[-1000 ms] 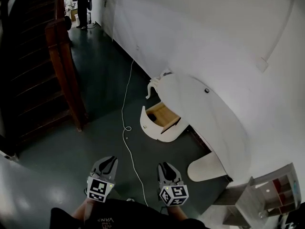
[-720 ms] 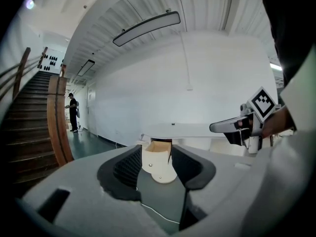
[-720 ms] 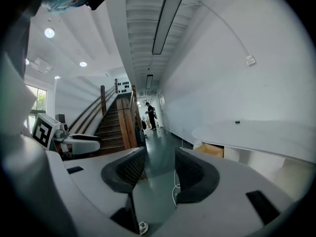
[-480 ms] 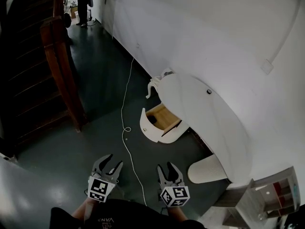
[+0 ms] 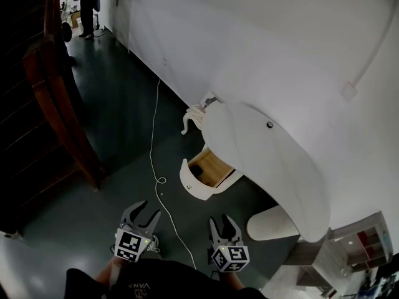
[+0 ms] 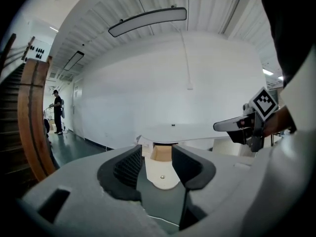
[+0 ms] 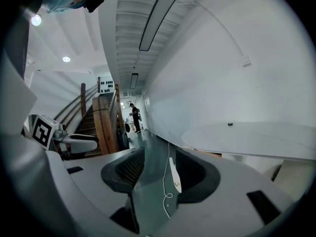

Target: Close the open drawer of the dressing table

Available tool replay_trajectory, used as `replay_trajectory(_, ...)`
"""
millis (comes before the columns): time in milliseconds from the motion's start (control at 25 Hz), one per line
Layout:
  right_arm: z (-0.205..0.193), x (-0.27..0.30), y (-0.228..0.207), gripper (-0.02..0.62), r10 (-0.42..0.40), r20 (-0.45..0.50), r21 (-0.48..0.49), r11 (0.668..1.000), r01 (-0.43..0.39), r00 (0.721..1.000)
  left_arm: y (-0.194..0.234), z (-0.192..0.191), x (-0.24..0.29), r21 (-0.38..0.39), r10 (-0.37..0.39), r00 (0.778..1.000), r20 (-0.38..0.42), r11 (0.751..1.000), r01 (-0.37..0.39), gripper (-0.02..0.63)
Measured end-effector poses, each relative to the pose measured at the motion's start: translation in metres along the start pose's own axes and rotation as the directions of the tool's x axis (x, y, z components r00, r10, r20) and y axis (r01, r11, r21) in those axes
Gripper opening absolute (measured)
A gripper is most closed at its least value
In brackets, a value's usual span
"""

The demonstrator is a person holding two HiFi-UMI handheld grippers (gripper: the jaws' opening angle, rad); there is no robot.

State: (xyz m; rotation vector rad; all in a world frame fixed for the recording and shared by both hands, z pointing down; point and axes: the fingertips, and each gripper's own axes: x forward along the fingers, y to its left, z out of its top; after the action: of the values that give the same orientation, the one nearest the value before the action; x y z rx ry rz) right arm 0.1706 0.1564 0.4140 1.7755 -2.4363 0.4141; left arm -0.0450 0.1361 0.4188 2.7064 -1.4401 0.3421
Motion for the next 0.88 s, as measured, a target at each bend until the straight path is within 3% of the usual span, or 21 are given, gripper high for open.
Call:
replay_trajectory(440, 0.018, 0.062, 0.008, 0.196, -0.162, 0.022, 0.046, 0.986, 0.161, 0.987, 0.067, 0.003, 0.055, 0.034, -0.153, 0.988, -0.01, 0.988, 0.153, 0.181)
replay_trajectory(680, 0.027, 0.08, 0.004, 0.196, -0.19, 0.023, 0.034, 0.981, 0.189, 0.981, 0.085, -0.002, 0.071, 0.007, -0.162, 0.987, -0.011, 0.987, 0.162, 0.181)
replay_trajectory(880, 0.031, 0.099, -0.007, 0.195, -0.187, 0.016, 0.031, 0.982, 0.187, 0.982, 0.101, -0.009, 0.077, -0.005, -0.117, 0.993, -0.01, 0.993, 0.117, 0.181)
